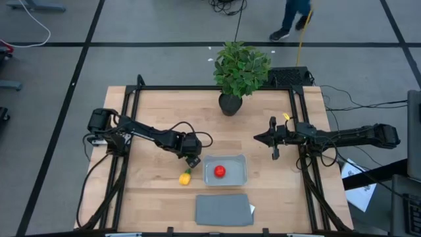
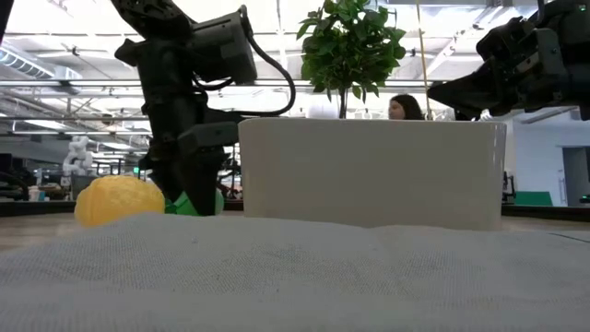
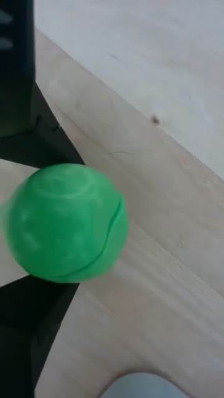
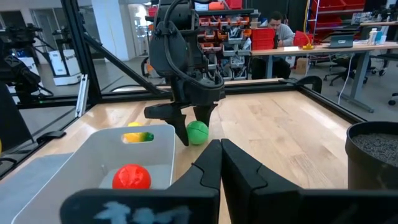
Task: Pick and placing Produce into tupperware
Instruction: Put the pear into the gray bin
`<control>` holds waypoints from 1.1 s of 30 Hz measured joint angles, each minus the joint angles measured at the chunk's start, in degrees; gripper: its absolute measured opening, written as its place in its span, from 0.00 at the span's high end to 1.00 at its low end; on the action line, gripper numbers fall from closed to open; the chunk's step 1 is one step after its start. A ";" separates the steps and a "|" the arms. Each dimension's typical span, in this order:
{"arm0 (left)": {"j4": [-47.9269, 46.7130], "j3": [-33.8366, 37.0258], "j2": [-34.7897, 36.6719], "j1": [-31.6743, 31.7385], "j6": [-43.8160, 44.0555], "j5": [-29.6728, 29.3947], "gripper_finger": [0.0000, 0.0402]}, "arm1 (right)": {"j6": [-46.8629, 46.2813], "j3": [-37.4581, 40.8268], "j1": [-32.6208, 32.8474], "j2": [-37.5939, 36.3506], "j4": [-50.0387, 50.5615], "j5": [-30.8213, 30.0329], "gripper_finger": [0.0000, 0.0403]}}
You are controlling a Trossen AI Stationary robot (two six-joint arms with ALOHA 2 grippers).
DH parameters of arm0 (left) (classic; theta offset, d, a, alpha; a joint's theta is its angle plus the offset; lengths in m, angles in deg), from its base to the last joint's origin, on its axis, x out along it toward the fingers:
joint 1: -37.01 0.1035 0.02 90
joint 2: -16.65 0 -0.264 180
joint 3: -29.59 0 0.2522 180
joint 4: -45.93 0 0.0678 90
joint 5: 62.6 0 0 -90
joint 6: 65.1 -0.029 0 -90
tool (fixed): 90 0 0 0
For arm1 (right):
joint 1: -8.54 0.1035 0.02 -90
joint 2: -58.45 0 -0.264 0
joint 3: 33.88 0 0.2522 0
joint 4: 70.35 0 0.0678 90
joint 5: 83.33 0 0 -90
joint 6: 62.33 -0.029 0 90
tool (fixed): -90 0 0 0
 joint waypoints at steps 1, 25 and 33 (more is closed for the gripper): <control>-0.04 0.00 0.00 0.00 -0.44 0.00 0.39 | 0.00 -0.01 0.02 0.00 0.00 0.00 1.00; -0.61 0.06 10.76 1.39 -11.40 1.94 0.43 | -0.04 -0.01 0.00 0.02 -0.85 0.00 1.00; 4.36 0.00 12.84 1.57 -20.96 1.96 0.43 | -0.04 0.00 0.00 0.02 -0.85 0.00 1.00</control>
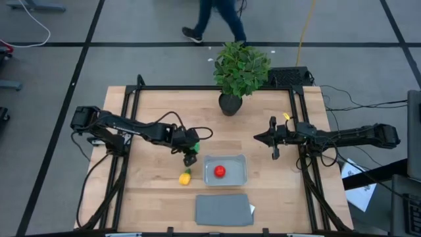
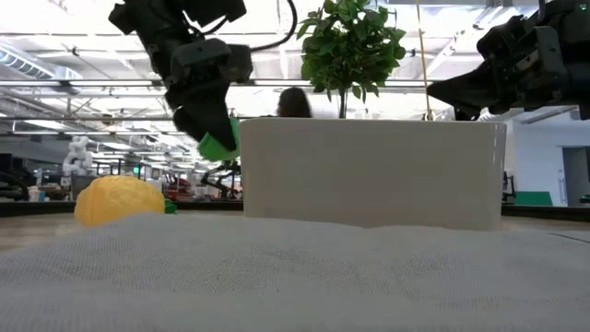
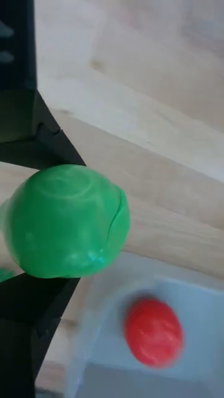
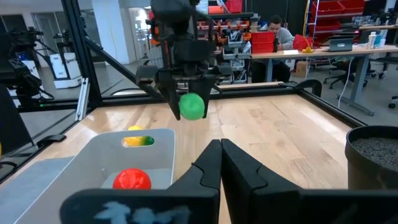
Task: Pick and placing Produce into tupperware
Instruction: Put the pear into the gray bin
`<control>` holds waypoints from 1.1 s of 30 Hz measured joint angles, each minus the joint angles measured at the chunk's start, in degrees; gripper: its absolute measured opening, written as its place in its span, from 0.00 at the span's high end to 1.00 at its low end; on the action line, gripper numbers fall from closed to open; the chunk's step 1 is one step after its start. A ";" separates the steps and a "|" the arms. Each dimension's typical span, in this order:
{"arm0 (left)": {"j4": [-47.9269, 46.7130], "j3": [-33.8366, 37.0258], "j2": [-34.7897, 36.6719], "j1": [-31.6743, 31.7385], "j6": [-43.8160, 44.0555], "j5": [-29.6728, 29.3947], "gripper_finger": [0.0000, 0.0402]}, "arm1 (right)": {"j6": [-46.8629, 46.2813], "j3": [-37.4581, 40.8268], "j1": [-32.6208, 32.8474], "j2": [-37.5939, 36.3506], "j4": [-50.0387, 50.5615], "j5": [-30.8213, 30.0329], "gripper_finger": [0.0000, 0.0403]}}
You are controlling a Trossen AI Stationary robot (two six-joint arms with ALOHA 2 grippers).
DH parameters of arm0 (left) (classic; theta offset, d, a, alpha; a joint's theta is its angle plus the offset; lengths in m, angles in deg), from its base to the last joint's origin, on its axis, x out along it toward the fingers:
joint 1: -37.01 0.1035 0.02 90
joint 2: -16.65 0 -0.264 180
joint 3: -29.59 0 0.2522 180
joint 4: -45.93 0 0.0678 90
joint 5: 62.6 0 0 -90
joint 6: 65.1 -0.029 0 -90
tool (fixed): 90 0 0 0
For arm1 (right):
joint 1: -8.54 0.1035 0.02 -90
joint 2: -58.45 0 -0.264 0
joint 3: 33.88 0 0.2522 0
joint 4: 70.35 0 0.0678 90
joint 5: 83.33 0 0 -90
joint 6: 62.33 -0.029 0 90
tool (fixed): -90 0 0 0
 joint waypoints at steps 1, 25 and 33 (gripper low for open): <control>1.48 0.00 0.01 0.03 -0.78 0.00 0.43 | 0.00 0.00 0.00 0.00 0.04 0.00 1.00; 11.75 -1.71 -0.03 2.25 -9.40 0.48 0.43 | 0.00 0.00 0.00 -0.02 0.22 0.00 1.00; 8.84 -9.07 -0.03 2.57 -12.38 1.84 0.43 | 0.00 0.00 0.01 -0.02 0.22 0.00 1.00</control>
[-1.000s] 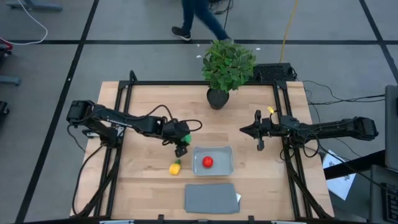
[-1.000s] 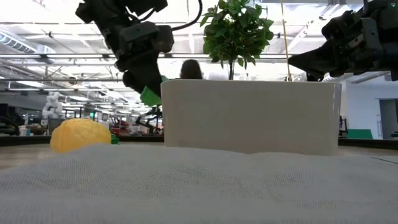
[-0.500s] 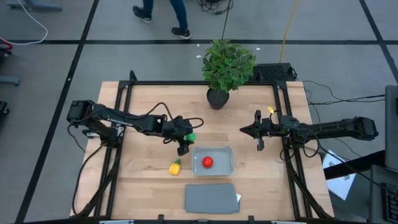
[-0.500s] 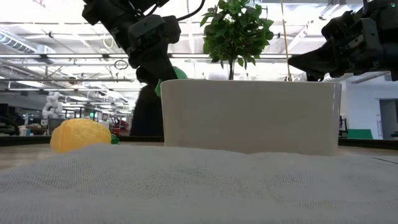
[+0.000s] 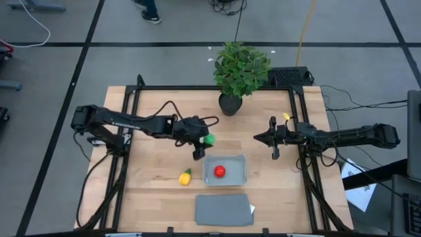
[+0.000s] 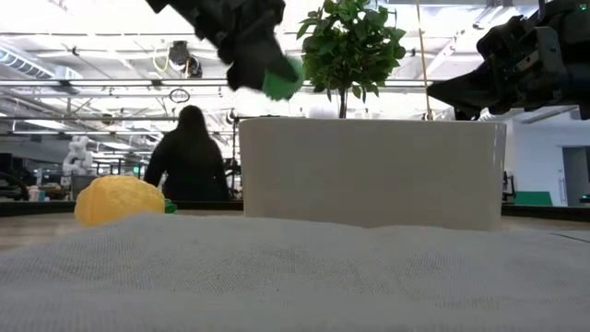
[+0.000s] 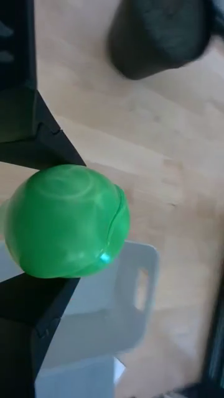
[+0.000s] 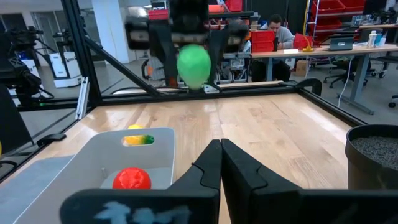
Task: Pick and placing Produce into tupperware
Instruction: Put the pear into the gray bin
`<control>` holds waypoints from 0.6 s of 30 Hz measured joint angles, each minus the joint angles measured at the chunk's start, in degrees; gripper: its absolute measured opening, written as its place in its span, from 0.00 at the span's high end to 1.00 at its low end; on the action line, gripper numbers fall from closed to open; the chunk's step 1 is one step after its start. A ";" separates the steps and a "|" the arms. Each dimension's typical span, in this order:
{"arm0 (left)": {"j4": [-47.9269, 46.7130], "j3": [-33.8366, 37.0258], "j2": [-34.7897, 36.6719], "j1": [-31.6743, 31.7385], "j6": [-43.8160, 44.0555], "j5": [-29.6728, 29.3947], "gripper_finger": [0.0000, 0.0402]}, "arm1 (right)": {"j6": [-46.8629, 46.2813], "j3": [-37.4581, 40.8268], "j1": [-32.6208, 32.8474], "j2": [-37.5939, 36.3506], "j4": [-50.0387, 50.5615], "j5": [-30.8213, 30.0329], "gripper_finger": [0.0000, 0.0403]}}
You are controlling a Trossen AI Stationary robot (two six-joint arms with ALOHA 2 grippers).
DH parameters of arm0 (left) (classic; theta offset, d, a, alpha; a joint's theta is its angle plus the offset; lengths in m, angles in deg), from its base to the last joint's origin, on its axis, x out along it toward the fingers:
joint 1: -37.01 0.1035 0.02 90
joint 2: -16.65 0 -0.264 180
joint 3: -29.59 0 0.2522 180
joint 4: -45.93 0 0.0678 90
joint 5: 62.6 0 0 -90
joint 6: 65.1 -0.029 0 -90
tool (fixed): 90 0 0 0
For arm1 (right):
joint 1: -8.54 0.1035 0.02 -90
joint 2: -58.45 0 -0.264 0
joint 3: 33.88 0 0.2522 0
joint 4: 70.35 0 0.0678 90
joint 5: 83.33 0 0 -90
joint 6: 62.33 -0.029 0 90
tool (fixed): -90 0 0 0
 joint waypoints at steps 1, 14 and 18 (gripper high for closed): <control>-0.85 -1.10 0.00 -0.13 -0.81 -0.01 0.43 | 0.00 0.00 0.00 0.01 0.00 0.00 1.00; -11.90 -16.20 -10.67 -2.61 -11.44 -1.80 0.43 | 0.02 0.00 -0.01 0.00 -0.26 -0.02 1.00; -11.76 -20.03 -15.36 -3.02 -16.14 0.48 0.43 | 0.00 -0.01 0.01 0.02 -0.28 -0.02 1.00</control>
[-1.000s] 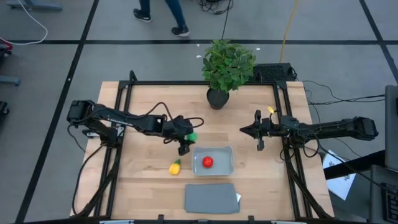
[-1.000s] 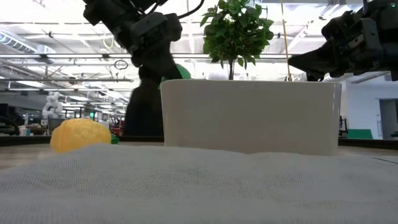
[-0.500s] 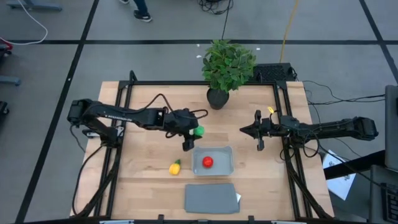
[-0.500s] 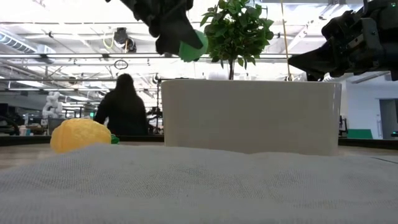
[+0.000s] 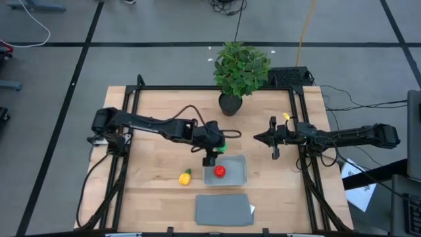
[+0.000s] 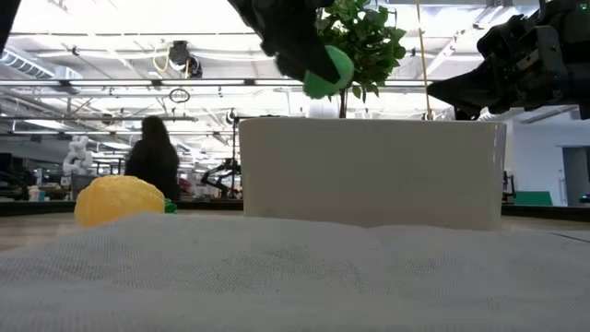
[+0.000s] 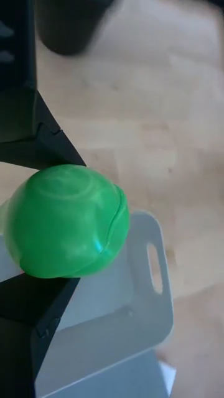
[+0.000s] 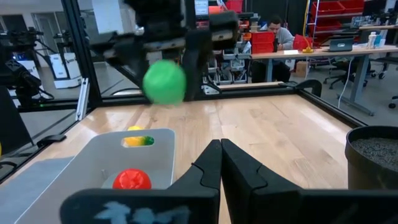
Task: Pick and placing Produce into tupperware
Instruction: Put the pear into the gray bin
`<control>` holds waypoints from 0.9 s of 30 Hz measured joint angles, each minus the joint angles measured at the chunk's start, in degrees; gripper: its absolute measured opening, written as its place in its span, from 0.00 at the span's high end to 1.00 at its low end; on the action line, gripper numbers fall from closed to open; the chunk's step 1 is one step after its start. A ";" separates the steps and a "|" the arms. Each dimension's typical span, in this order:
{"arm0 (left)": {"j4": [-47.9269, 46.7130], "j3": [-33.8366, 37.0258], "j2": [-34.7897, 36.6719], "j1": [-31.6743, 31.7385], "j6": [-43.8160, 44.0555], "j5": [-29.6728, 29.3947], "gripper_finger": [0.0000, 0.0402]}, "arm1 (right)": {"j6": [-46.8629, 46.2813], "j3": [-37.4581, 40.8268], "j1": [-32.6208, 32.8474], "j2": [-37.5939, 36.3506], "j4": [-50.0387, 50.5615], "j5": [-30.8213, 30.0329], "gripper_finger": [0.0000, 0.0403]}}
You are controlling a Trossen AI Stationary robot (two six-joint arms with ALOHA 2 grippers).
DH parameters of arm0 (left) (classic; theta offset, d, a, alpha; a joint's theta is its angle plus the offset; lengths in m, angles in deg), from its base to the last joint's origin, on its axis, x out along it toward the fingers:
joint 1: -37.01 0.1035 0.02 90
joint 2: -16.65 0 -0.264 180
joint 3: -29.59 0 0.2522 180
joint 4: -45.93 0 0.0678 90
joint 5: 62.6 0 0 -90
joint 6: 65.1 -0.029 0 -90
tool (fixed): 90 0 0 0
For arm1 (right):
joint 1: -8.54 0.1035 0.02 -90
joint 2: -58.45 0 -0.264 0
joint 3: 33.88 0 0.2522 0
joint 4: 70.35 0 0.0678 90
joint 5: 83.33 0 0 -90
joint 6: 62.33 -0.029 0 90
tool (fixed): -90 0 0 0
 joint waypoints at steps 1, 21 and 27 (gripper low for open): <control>0.35 -0.89 -1.08 -0.06 -1.22 1.20 0.43 | -0.04 0.01 -0.01 0.00 -0.08 0.00 1.00; 4.61 -11.77 -16.10 -0.82 -13.42 18.16 0.43 | -1.07 0.00 -0.01 -0.09 -2.01 -0.01 1.00; 4.88 -11.69 -17.73 -0.84 -13.17 22.90 0.43 | -1.07 -0.01 -0.02 -0.07 -1.66 0.00 1.00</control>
